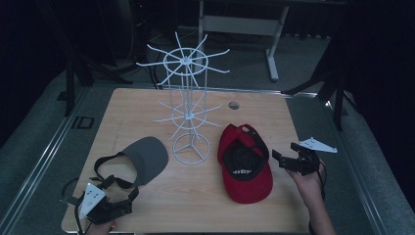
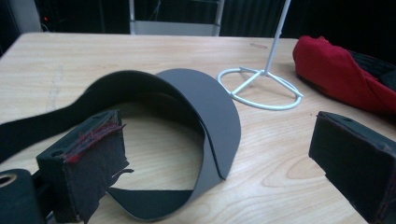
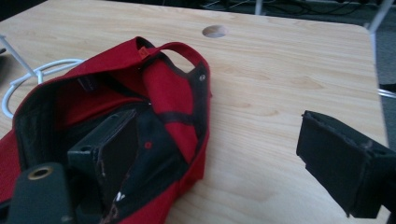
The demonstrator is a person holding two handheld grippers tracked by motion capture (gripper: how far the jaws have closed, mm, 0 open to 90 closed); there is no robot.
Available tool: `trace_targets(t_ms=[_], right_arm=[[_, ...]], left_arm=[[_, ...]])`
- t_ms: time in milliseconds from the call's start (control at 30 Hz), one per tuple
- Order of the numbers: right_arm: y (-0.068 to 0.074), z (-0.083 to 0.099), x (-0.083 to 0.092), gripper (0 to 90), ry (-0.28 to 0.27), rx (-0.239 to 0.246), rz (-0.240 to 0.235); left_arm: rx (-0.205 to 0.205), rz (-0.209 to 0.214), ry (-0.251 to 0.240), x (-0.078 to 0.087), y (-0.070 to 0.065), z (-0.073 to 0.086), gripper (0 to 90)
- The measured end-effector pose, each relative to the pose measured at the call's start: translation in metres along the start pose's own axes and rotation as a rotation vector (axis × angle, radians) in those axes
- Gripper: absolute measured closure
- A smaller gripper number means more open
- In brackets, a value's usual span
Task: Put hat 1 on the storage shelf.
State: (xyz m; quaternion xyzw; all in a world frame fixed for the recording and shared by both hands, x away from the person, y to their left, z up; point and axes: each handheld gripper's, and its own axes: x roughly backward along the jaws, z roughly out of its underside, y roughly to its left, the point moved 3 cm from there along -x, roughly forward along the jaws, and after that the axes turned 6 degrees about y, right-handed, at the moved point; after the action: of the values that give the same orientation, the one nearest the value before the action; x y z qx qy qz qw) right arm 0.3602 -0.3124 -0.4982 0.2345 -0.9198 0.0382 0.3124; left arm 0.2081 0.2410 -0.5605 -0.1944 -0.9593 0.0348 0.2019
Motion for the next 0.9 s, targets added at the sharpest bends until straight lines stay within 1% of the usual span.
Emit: trace_targets(t_ms=[33,100,167,200,233,300,333,400,433,500,600,700,767,800,833,900], right_arm=[[0.001,-0.002,-0.003,12.8,-0.001,0.009,-0.005],[0.002,-0.005,-0.008,13.5,-0.008,0.010,-0.019],[0.003,-0.008,-0.015,13.6,-0.008,0.015,-0.024],[0.005,-0.010,-0.018,13.7,-0.003,0.020,-0.031],[0.006,-0.011,-0.022,13.8,0.004,0.029,-0.037],[0.009,-0.013,-0.029,14.4,0.020,0.048,-0.041],[0.010,-0.014,-0.033,14.4,0.028,0.044,-0.051],[0.012,-0.016,-0.041,15.0,0.045,0.057,-0.055],[0.012,-0.016,-0.046,15.2,0.054,0.056,-0.061],[0.012,-0.016,-0.055,15.2,0.076,0.066,-0.059],[0.013,-0.014,-0.068,15.2,0.114,0.077,-0.056],[0.015,-0.013,-0.078,16.6,0.135,0.092,-0.044],[0.015,-0.012,-0.085,17.0,0.148,0.113,-0.023],[0.015,-0.011,-0.089,17.1,0.159,0.121,-0.029],[0.015,-0.010,-0.092,19.0,0.175,0.133,-0.023],[0.017,-0.009,-0.099,21.1,0.203,0.169,-0.002]], left_arm=[[0.005,0.004,0.007,0.000,0.000,0.000,4.0],[0.008,0.005,0.005,0.001,0.000,0.000,3.9],[0.001,0.013,-0.003,0.003,-0.002,-0.001,3.9],[-0.006,0.022,-0.007,0.004,-0.004,-0.001,3.9],[-0.021,0.025,-0.005,0.005,-0.005,-0.001,3.9],[-0.038,0.036,0.001,0.004,-0.009,-0.001,3.9],[-0.043,0.038,0.003,0.004,-0.010,-0.001,3.9],[-0.056,0.054,0.006,0.005,-0.012,-0.002,3.9],[-0.058,0.052,0.002,0.005,-0.013,-0.002,3.9],[-0.059,0.067,0.004,0.005,-0.014,-0.002,4.0],[-0.062,0.072,0.018,0.004,-0.014,-0.001,4.0],[-0.066,0.078,0.023,0.004,-0.015,0.000,4.0],[-0.073,0.078,0.018,0.005,-0.015,0.000,4.6],[-0.074,0.074,0.014,0.005,-0.015,-0.001,5.2],[-0.072,0.076,0.015,0.006,-0.015,-0.001,5.2],[-0.071,0.071,0.013,0.006,-0.015,-0.001,5.2]])
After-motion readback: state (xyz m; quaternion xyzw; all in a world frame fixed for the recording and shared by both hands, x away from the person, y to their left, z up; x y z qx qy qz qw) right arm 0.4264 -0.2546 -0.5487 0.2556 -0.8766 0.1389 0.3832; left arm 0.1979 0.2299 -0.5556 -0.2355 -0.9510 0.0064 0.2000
